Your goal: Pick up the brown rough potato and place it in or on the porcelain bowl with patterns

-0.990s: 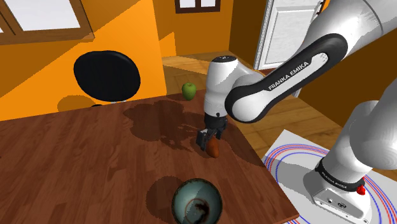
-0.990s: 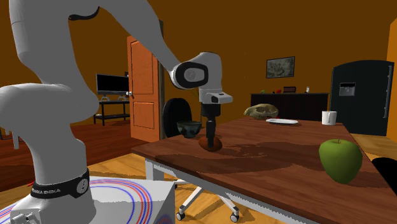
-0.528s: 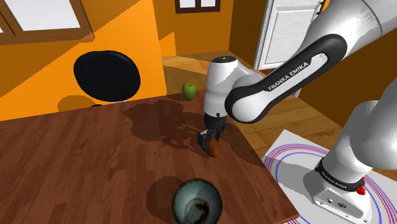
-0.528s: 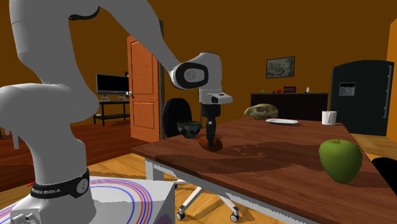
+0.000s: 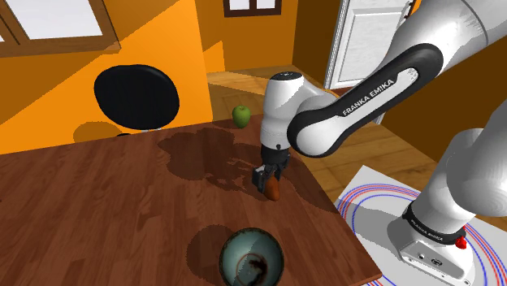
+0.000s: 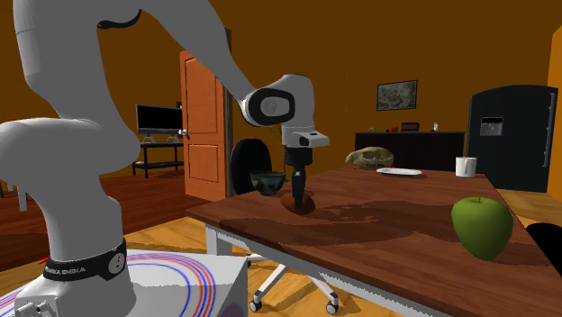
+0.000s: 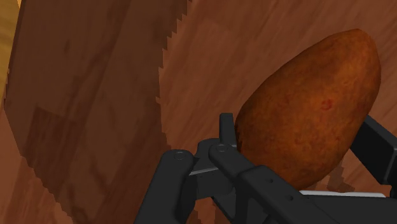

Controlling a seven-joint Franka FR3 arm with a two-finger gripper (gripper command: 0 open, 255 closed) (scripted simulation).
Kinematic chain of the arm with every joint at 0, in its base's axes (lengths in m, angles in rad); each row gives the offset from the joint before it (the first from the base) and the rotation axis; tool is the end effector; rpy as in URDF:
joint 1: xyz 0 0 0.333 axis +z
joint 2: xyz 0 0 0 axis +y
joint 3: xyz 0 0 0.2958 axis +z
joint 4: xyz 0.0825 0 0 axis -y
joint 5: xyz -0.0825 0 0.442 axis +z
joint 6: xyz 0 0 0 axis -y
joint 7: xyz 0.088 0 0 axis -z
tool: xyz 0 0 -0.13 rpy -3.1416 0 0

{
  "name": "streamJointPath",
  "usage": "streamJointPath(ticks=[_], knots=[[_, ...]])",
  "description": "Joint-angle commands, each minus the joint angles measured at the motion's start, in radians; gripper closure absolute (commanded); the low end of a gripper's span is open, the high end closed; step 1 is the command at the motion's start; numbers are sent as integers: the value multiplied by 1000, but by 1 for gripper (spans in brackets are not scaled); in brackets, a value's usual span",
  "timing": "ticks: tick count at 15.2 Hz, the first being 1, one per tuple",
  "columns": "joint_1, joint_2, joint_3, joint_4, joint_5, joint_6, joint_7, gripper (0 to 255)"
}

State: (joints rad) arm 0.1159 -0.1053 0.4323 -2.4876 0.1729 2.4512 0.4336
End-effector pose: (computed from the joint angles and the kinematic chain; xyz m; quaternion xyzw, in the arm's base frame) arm 0.4375 0.2643 0.2436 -0.9989 0.0081 -0.0108 0.0454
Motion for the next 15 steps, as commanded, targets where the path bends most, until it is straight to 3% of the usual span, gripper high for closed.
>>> streamJointPath(ticks=[1,15], knots=[[0,0,0,0,0,0,0,255],[5,-130,-23,85,32,-211,-18,255]])
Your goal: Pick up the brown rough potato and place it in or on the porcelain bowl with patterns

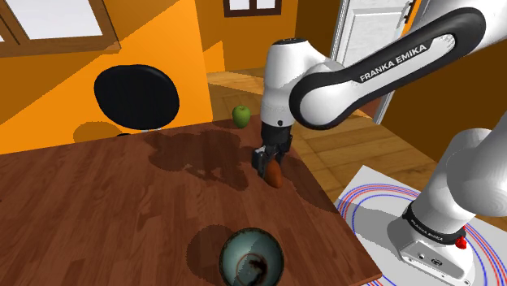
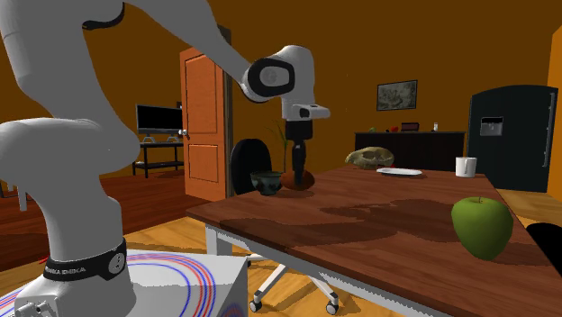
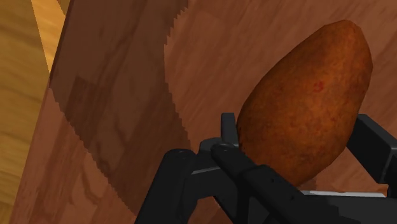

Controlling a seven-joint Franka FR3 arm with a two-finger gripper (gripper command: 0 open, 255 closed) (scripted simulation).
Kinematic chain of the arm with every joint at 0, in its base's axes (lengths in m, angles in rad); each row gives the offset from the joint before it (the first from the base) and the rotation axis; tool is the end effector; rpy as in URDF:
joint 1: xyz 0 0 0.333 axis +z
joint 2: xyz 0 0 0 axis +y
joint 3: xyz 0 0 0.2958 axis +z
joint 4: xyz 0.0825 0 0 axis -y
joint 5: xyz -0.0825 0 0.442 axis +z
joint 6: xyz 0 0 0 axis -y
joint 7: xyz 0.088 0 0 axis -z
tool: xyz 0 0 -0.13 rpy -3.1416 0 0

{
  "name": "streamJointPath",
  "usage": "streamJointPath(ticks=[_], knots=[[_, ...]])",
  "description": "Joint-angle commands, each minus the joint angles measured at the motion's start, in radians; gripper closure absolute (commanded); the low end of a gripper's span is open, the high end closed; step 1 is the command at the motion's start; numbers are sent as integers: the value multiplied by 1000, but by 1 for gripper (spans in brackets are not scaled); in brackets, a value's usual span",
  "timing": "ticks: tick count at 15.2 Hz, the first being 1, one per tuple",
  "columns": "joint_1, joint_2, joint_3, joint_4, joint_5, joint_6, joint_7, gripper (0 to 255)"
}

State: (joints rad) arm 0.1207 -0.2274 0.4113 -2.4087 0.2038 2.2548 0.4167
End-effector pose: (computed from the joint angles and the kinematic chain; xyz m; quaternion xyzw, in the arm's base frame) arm 0.4473 0.2670 0.3212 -0.9989 0.0080 -0.0108 0.0454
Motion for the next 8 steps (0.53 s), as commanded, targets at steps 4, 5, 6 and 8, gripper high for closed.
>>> streamJointPath(ticks=[4,5,6,8], knots=[[0,-35,-10,38,4,-73,-3,255],[0,-42,-12,46,4,-87,-3,255],[0,-47,-13,55,5,-102,-3,255],[0,-58,-17,73,5,-130,-2,255]])
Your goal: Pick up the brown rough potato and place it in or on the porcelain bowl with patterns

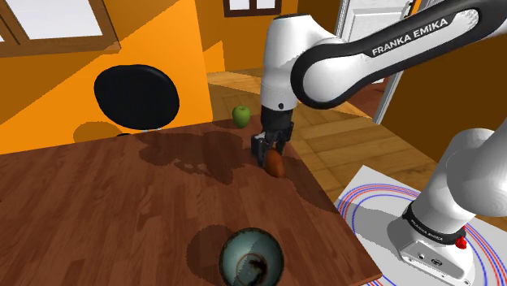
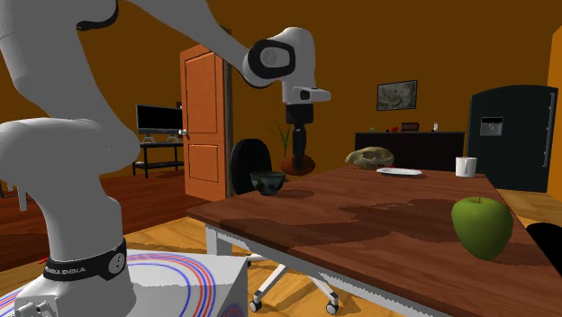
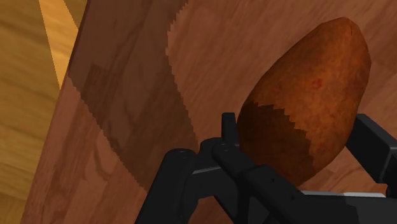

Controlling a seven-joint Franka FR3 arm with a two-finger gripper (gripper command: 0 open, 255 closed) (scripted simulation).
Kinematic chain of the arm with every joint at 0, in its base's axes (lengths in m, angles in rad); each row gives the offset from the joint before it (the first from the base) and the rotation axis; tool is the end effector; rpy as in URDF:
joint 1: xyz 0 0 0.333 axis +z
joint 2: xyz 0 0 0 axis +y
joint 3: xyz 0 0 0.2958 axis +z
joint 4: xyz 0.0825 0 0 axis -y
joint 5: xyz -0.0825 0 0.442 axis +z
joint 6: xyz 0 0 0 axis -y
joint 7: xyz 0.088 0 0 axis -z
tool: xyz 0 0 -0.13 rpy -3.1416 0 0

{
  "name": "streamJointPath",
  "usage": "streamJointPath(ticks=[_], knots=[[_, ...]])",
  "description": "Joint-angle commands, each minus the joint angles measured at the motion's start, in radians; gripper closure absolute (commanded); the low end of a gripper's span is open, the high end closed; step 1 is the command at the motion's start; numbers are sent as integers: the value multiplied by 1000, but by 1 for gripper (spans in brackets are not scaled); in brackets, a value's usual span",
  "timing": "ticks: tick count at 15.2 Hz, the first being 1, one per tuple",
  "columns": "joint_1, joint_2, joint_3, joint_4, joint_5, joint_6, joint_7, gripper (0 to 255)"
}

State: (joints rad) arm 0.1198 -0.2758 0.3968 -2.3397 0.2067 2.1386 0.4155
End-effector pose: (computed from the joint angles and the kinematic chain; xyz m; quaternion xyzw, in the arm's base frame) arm 0.4530 0.2683 0.3693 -0.9989 0.0079 -0.0107 0.0454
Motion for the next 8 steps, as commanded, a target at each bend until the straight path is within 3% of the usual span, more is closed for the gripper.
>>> streamJointPath(ticks=[1,8], knots=[[0,-15,-4,13,2,-28,-1,255],[9,-41,3,70,5,-107,25,255]])
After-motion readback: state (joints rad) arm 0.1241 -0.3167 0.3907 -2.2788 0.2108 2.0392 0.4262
